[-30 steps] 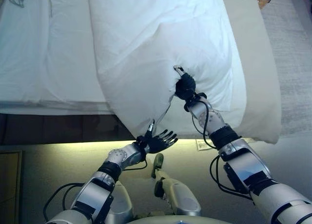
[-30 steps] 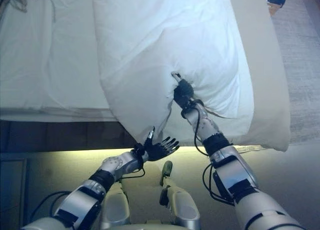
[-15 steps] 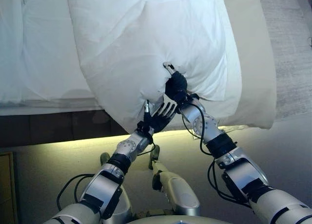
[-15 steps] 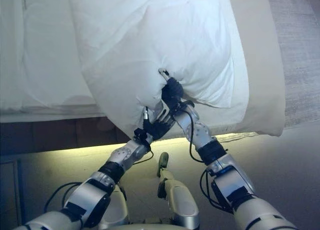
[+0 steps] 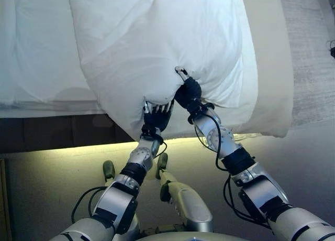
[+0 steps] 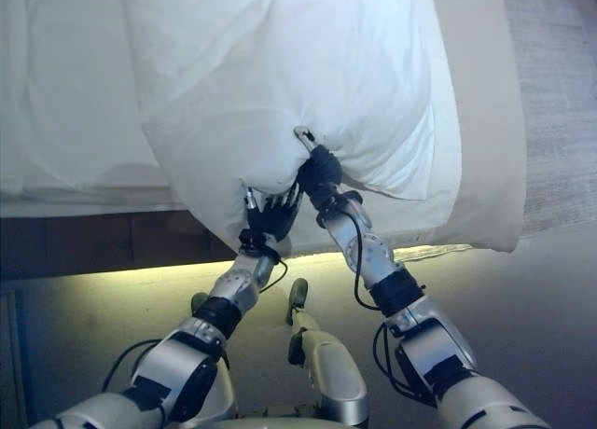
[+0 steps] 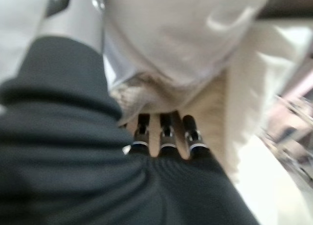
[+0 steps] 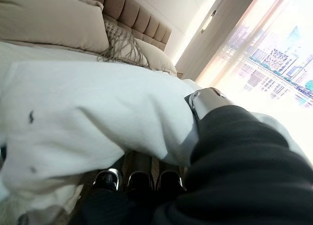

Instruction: Make the bed neatly

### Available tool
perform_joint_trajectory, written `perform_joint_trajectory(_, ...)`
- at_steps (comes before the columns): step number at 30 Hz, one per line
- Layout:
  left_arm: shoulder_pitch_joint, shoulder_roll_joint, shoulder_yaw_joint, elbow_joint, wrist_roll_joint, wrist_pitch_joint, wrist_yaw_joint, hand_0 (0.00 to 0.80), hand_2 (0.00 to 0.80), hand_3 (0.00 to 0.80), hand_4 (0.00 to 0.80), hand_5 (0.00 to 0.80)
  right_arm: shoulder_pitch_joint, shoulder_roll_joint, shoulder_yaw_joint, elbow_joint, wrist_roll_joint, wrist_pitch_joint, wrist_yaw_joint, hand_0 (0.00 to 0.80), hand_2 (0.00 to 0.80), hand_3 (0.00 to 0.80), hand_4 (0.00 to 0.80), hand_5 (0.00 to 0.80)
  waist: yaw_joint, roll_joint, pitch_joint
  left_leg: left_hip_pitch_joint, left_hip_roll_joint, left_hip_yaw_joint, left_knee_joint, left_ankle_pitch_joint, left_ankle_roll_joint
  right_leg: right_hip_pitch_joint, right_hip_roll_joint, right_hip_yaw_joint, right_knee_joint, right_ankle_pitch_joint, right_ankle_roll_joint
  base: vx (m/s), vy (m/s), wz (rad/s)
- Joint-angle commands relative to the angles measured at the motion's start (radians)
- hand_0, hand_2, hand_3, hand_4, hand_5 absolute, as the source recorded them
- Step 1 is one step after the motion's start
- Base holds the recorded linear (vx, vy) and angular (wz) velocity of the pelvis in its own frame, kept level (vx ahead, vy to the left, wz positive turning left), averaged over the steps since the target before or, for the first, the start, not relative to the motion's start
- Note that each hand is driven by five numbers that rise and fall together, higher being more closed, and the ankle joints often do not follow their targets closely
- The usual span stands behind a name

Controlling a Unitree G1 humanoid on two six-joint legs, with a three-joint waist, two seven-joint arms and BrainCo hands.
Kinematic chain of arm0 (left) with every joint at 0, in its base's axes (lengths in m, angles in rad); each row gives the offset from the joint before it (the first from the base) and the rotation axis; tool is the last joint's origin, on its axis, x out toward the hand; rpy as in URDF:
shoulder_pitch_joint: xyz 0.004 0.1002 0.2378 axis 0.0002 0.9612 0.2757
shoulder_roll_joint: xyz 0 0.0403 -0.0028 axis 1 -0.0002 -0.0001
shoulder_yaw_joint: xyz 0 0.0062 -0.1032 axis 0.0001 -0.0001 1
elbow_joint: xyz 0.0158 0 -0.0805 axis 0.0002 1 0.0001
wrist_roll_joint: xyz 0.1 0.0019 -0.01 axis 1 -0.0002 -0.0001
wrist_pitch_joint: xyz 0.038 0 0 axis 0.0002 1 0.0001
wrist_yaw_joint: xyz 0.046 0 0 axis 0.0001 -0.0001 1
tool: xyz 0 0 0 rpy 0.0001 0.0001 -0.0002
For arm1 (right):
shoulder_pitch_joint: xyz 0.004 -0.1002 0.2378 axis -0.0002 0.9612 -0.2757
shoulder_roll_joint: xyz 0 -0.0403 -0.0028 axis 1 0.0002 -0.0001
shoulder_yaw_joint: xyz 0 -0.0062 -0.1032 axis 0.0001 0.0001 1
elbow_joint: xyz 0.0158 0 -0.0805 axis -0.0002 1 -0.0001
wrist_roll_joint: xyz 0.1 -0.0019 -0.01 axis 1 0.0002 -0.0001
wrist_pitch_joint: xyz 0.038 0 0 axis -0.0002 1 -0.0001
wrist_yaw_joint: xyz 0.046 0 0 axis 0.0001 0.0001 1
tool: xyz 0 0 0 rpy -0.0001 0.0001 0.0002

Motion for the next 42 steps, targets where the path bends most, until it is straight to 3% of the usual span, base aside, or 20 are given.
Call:
perform_joint_trajectory(1,-0.039,-0.028,0.038,-0.089,-0.025,-0.155,0.015,0.000,0.000,0.000,0.000,0.000,0.009,0.032,-0.064,-0.239,-0.005,-0.068,0.062,0.800,0.800,0.800,0.800,0.800,0.027,-0.039,-0.043,-0.043,0.019,0.007,-0.008,-0.016,0.036,-0.010,-0.090,-0.026,0.139,-0.138,0.106,0.010,-0.031,0.05)
perform_joint_trajectory(14,0.036,-0.068,0.113,-0.256,-0.025,-0.517,0.087,0.000,0.000,0.000,0.000,0.000,0.056,-0.004,-0.110,-0.207,-0.045,-0.038,0.038,0.800,0.800,0.800,0.800,0.800,0.055,-0.036,-0.041,-0.002,0.001,-0.015,-0.042,-0.021,0.037,0.045,-0.090,-0.052,0.114,-0.143,0.113,0.011,0.004,0.08)
perform_joint_trajectory(15,0.043,-0.065,0.118,-0.265,-0.025,-0.534,0.092,0.000,0.000,0.000,0.000,0.000,0.066,-0.009,-0.113,-0.202,-0.045,-0.023,0.035,0.662,0.662,0.662,0.662,0.662,0.056,-0.035,-0.044,0.002,0.000,-0.016,-0.046,-0.022,0.037,0.051,-0.090,-0.054,0.111,-0.144,0.113,0.017,0.031,0.15)
perform_joint_trajectory(16,0.051,-0.062,0.123,-0.273,-0.025,-0.545,0.096,0.000,0.000,0.000,0.000,0.000,0.074,-0.013,-0.115,-0.196,-0.046,-0.008,0.032,0.000,0.000,0.000,0.000,0.000,0.058,-0.033,-0.046,0.006,-0.001,-0.018,-0.049,-0.022,0.037,0.056,-0.091,-0.055,0.108,-0.145,0.113,0.015,0.034,0.12)
perform_joint_trajectory(26,0.129,0.026,0.242,-0.295,-0.025,-0.542,0.084,0.000,0.000,0.000,0.000,0.000,0.267,-0.068,-0.076,-0.084,-0.100,0.179,0.096,0.000,0.000,0.000,0.000,0.000,0.072,-0.016,-0.097,0.077,-0.008,-0.032,-0.085,-0.016,0.033,0.132,-0.096,-0.063,0.083,-0.155,0.111,0.048,0.045,0.07)
perform_joint_trajectory(33,0.198,0.094,0.333,-0.277,-0.025,-0.458,0.060,0.000,0.000,0.000,0.000,0.000,0.493,-0.083,-0.039,0.052,-0.191,0.334,0.252,0.000,0.000,0.000,0.000,0.000,0.075,0.012,-0.171,0.138,-0.019,-0.045,-0.094,-0.024,0.030,0.197,-0.104,-0.067,0.069,-0.166,0.112,0.095,0.075,0.07)
perform_joint_trajectory(42,0.291,0.097,0.438,-0.232,-0.025,-0.356,-0.008,0.000,0.000,0.000,0.000,0.000,0.644,-0.051,-0.100,0.256,-0.338,0.429,0.278,0.000,0.000,0.000,0.000,0.000,0.077,0.065,-0.276,0.210,-0.044,-0.050,-0.106,-0.029,0.028,0.281,-0.123,-0.068,0.033,-0.169,0.112,0.117,0.118,0.00)
